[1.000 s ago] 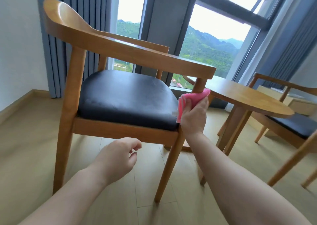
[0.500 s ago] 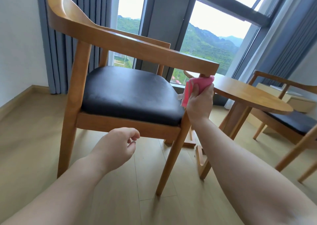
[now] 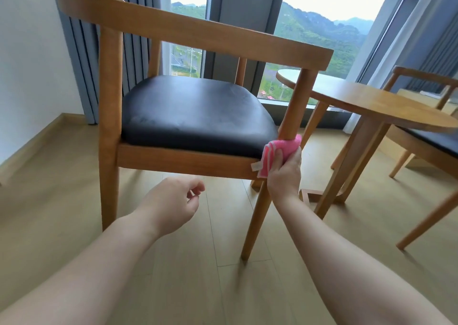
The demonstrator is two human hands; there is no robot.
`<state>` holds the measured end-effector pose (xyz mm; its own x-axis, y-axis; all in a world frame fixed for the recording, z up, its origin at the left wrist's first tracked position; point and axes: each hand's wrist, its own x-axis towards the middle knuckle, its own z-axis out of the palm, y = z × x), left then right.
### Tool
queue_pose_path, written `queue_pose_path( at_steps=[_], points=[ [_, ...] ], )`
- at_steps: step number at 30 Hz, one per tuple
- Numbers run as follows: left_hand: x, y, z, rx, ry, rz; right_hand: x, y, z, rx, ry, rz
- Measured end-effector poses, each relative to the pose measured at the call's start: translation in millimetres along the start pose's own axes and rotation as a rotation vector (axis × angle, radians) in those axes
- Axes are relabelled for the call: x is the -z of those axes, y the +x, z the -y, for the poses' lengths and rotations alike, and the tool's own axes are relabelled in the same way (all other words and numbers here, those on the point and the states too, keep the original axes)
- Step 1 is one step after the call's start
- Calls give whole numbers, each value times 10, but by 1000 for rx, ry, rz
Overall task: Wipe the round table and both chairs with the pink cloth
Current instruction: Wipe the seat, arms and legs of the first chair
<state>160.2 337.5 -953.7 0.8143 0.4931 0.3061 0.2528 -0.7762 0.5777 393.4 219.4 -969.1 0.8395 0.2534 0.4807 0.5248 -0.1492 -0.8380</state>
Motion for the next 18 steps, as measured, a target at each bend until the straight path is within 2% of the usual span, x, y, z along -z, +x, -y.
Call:
queue_pose_path(
  at_steps=[7, 10, 18],
  points=[
    [-60, -45, 89, 35, 28, 43, -93, -319, -337, -66, 29, 31],
    [-72, -49, 94, 35, 30, 44, -125, -406, -387, -10, -7, 29],
    [-71, -123, 166, -1, 30, 70, -280, -509, -519, 184, -312, -21]
  ],
)
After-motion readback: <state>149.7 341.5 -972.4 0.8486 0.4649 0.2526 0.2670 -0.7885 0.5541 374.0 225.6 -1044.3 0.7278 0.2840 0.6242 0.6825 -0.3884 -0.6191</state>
